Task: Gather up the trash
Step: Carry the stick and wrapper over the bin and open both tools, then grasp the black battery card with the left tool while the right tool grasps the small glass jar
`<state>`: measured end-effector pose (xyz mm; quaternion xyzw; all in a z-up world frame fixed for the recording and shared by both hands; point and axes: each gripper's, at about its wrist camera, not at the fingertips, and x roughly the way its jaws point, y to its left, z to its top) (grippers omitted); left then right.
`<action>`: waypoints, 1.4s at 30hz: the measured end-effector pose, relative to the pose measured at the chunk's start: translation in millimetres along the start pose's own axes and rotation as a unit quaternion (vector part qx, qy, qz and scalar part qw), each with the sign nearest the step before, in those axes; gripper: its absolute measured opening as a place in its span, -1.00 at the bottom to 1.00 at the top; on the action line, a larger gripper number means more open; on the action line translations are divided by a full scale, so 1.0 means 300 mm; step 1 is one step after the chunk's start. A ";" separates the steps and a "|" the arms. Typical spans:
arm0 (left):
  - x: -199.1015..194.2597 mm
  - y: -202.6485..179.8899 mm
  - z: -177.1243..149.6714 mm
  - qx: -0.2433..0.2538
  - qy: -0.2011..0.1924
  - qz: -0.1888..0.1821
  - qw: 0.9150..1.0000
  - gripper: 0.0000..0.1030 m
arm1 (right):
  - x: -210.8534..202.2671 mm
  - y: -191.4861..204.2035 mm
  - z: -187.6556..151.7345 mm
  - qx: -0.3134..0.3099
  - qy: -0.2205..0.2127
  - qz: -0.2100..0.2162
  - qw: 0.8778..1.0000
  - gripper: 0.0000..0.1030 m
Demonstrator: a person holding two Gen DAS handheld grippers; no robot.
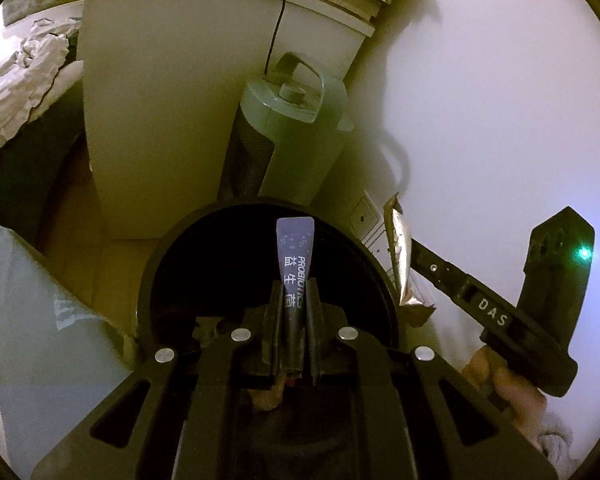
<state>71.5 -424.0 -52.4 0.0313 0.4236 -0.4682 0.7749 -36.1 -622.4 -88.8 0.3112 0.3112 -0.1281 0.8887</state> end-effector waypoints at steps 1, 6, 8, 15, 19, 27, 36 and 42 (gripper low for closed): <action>0.001 0.000 0.001 0.001 0.000 0.001 1.000 -0.77 | 0.000 0.000 -0.002 0.001 0.001 0.001 1.000 -0.93; -0.002 -0.002 0.001 -0.003 0.004 0.013 1.000 -0.44 | 0.001 -0.010 -0.002 0.018 0.004 0.007 1.000 -0.60; -0.008 0.000 0.003 -0.005 0.003 0.021 1.000 0.05 | -0.009 -0.020 -0.003 0.032 -0.009 0.010 0.999 -0.10; -0.097 0.016 -0.001 -0.008 -0.031 0.040 0.999 0.52 | -0.010 -0.019 -0.008 0.044 -0.018 0.013 0.999 0.20; -0.157 0.047 -0.004 -0.018 -0.043 0.052 0.998 0.58 | 0.003 0.002 -0.009 0.037 -0.015 0.014 0.999 0.20; -0.380 0.209 -0.067 -0.062 -0.084 0.111 0.988 0.72 | 0.045 0.069 -0.025 0.018 0.003 0.024 1.000 0.42; -0.719 0.582 -0.262 -0.139 -0.095 0.239 0.956 0.72 | 0.094 0.253 -0.102 -0.067 0.041 0.053 0.996 0.47; -0.809 0.821 -0.372 -0.133 -0.021 0.308 0.942 0.72 | 0.105 0.460 -0.197 -0.146 0.089 0.117 0.978 0.47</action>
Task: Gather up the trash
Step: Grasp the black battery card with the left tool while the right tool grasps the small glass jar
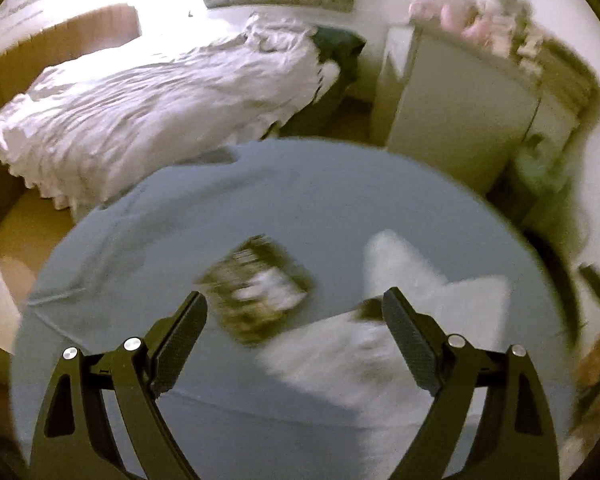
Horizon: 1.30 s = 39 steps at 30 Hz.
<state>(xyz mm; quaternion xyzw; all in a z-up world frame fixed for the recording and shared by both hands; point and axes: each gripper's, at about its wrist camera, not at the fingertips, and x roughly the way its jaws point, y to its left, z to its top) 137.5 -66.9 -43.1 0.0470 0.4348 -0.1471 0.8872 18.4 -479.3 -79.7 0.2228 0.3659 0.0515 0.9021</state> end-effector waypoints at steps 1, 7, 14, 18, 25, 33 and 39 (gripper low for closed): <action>0.014 0.017 0.000 0.011 0.008 0.004 1.000 0.72 | 0.014 0.050 -0.004 -0.013 0.010 0.018 1.000 0.47; 0.098 0.063 -0.006 0.091 0.037 0.011 0.995 0.73 | 0.113 0.370 -0.040 -0.090 0.084 0.097 0.988 0.47; 0.115 0.088 0.010 0.109 0.009 -0.032 0.993 0.39 | 0.264 0.679 -0.075 -0.141 0.147 0.122 0.971 0.47; 0.106 0.095 0.008 0.112 0.000 -0.040 0.993 0.20 | 0.379 0.773 -0.075 -0.153 0.177 0.111 0.966 0.47; 0.067 0.144 -0.008 0.065 -0.015 -0.068 0.995 0.19 | 0.519 0.871 -0.110 -0.151 0.211 0.079 0.962 0.47; -0.024 0.161 -0.034 0.021 -0.044 -0.077 0.996 0.19 | 0.530 0.930 -0.158 -0.251 0.184 0.020 0.950 -0.03; -0.107 0.081 -0.028 0.016 -0.070 -0.101 0.992 0.19 | 0.371 0.711 -0.060 -0.134 0.132 0.063 0.980 -0.04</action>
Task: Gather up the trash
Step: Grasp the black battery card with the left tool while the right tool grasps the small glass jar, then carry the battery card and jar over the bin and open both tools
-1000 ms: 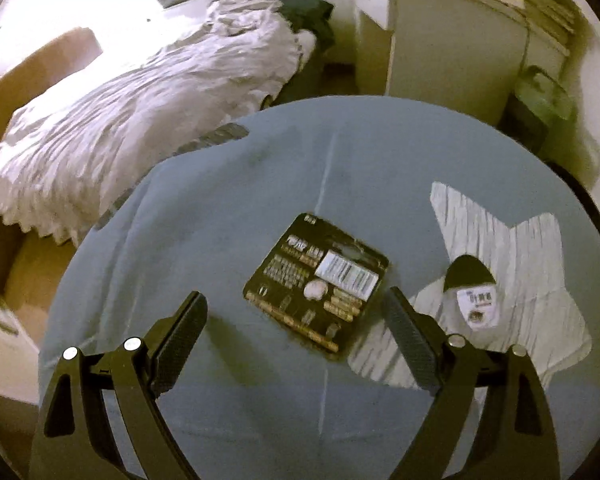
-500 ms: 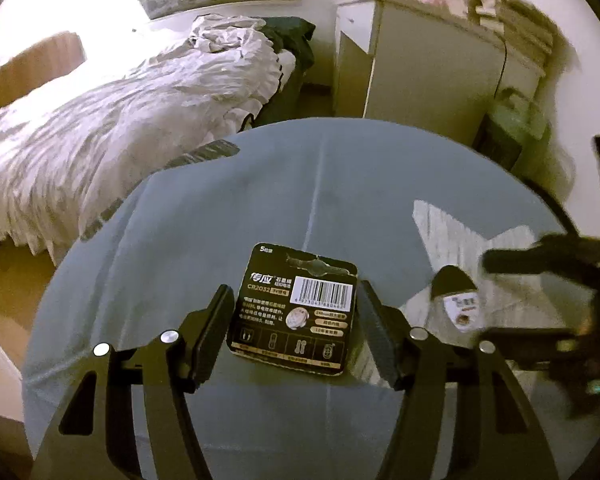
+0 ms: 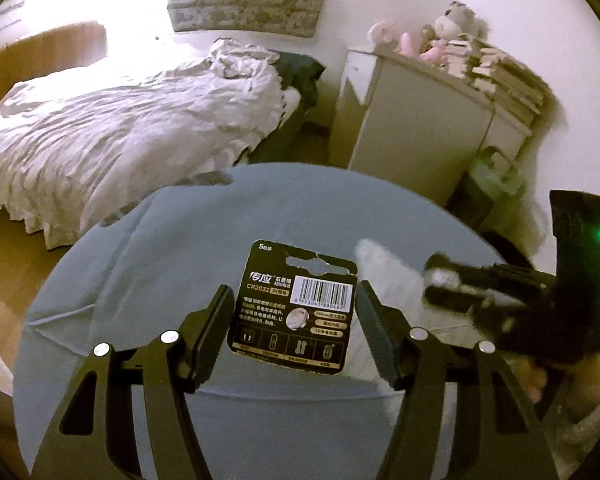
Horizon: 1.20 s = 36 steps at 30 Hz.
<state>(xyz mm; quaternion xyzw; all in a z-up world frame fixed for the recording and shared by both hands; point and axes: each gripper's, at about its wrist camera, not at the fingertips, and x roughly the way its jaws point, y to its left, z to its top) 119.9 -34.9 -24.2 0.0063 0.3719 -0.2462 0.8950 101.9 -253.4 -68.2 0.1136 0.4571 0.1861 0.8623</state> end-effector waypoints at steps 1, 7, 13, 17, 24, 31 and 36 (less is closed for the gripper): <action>-0.005 -0.032 0.009 0.005 -0.004 -0.004 1.000 0.19 | -0.043 -0.044 -0.003 0.015 -0.015 0.002 1.000 -0.04; 0.002 -0.263 0.070 0.027 -0.032 -0.058 0.997 0.19 | -0.382 -0.373 -0.050 0.092 -0.126 -0.052 0.986 -0.04; 0.065 -0.567 0.143 0.050 -0.050 -0.127 0.989 0.19 | -0.644 -0.694 -0.169 0.185 -0.213 -0.119 0.952 -0.04; 0.141 -0.778 0.168 0.076 -0.044 -0.163 0.983 0.20 | -0.711 -0.822 -0.265 0.229 -0.244 -0.138 0.932 -0.04; 0.277 -1.012 0.144 0.110 -0.012 -0.186 0.976 0.20 | -0.742 -0.935 -0.359 0.249 -0.260 -0.154 0.920 -0.04; 0.365 -1.101 0.131 0.124 0.009 -0.185 0.975 0.20 | -0.731 -0.968 -0.370 0.268 -0.261 -0.155 0.914 -0.05; 0.402 -1.134 0.124 0.130 0.019 -0.186 0.974 0.20 | -0.736 -0.978 -0.385 0.277 -0.258 -0.154 0.913 -0.05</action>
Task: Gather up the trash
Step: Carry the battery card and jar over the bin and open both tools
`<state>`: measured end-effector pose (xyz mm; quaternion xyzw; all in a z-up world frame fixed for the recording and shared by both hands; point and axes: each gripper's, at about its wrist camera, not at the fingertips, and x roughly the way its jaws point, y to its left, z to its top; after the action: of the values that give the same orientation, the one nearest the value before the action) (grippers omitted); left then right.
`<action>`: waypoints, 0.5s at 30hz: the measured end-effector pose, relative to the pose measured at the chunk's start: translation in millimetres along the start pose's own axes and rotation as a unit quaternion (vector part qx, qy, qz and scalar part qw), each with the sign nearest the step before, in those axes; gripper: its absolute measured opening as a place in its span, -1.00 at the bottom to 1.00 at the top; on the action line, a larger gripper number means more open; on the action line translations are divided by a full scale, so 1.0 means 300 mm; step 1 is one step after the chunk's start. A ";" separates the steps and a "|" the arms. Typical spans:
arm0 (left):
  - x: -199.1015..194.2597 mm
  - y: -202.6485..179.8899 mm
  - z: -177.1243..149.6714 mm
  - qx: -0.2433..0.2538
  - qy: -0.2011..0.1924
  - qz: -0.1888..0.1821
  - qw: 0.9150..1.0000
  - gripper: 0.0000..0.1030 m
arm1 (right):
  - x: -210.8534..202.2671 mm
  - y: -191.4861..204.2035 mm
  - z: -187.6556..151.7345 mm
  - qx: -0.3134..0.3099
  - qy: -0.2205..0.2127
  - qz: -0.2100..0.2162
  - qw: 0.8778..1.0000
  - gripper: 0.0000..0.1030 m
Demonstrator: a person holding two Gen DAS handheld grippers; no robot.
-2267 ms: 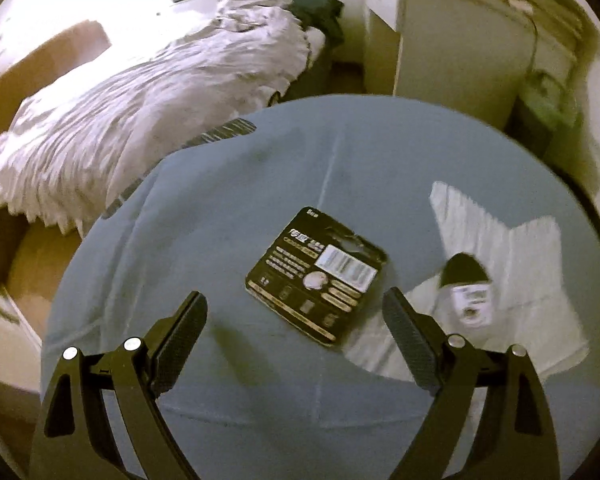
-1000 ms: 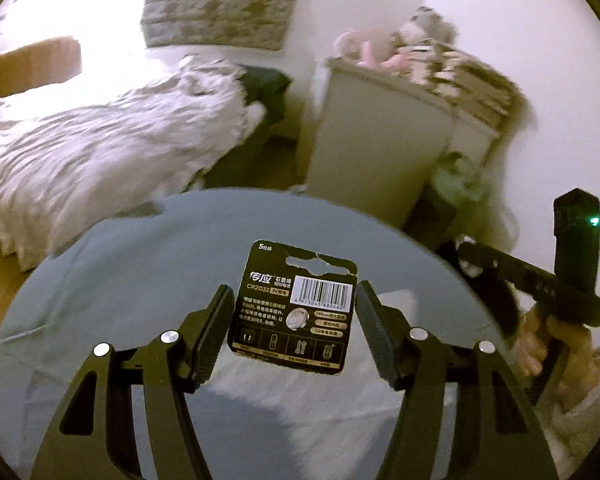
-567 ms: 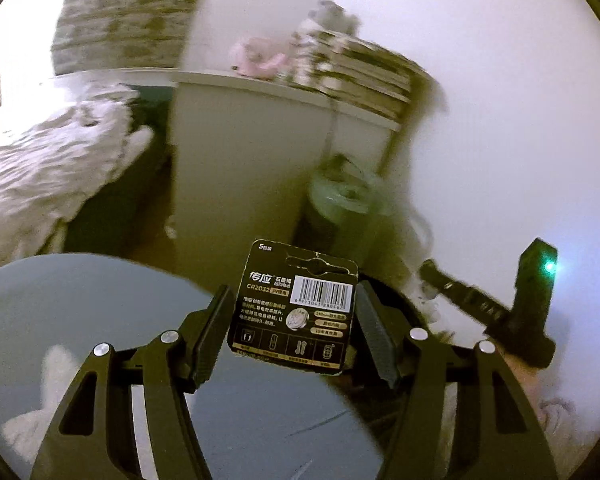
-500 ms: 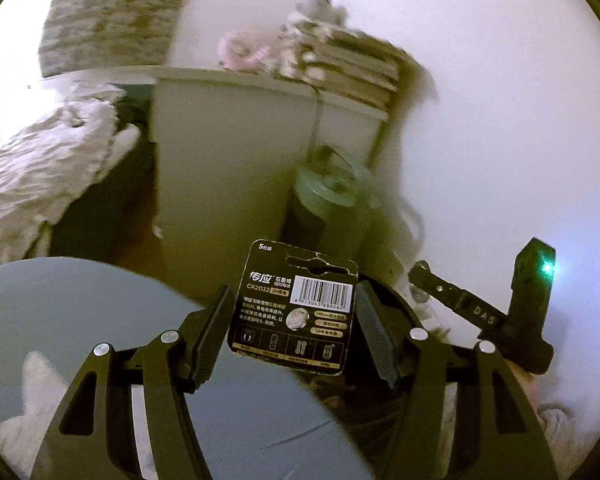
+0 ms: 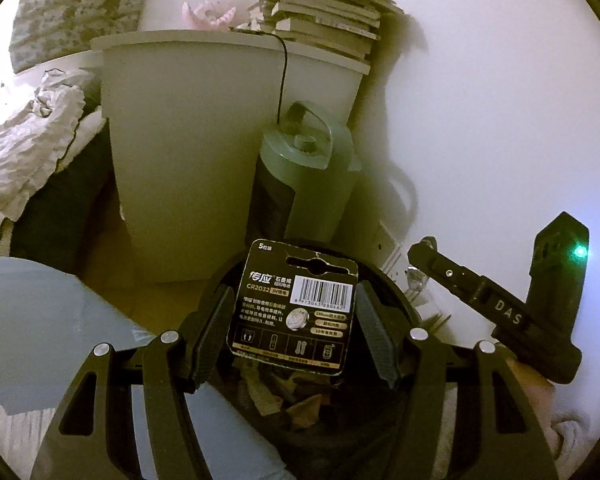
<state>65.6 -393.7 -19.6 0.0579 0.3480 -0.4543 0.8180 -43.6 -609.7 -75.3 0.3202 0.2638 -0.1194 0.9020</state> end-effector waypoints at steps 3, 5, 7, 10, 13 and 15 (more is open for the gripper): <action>0.018 -0.011 -0.001 0.004 0.004 -0.002 1.000 0.20 | 0.002 -0.011 0.002 0.006 0.001 -0.002 1.000 -0.05; 0.029 -0.014 -0.001 0.004 0.007 -0.004 1.000 0.20 | 0.002 -0.013 0.002 0.008 0.002 -0.002 1.000 -0.05; 0.039 -0.016 -0.003 0.005 0.010 -0.005 1.000 0.20 | 0.002 -0.014 0.000 0.008 0.004 -0.002 1.000 -0.05; 0.052 -0.021 -0.003 0.006 0.014 -0.007 1.000 0.20 | 0.004 -0.013 -0.002 0.010 0.007 -0.004 1.000 -0.05; 0.064 -0.022 -0.004 0.007 0.018 -0.008 1.000 0.20 | 0.008 -0.017 0.000 0.012 0.007 -0.004 1.000 -0.05; 0.074 -0.024 0.000 0.007 0.021 -0.005 1.000 0.24 | 0.008 -0.019 0.000 0.014 0.008 -0.004 1.000 -0.05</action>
<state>67.5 -413.5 -31.7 0.0711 0.3619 -0.4599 0.8078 -43.7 -614.1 -79.6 0.3325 0.2702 -0.1242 0.8950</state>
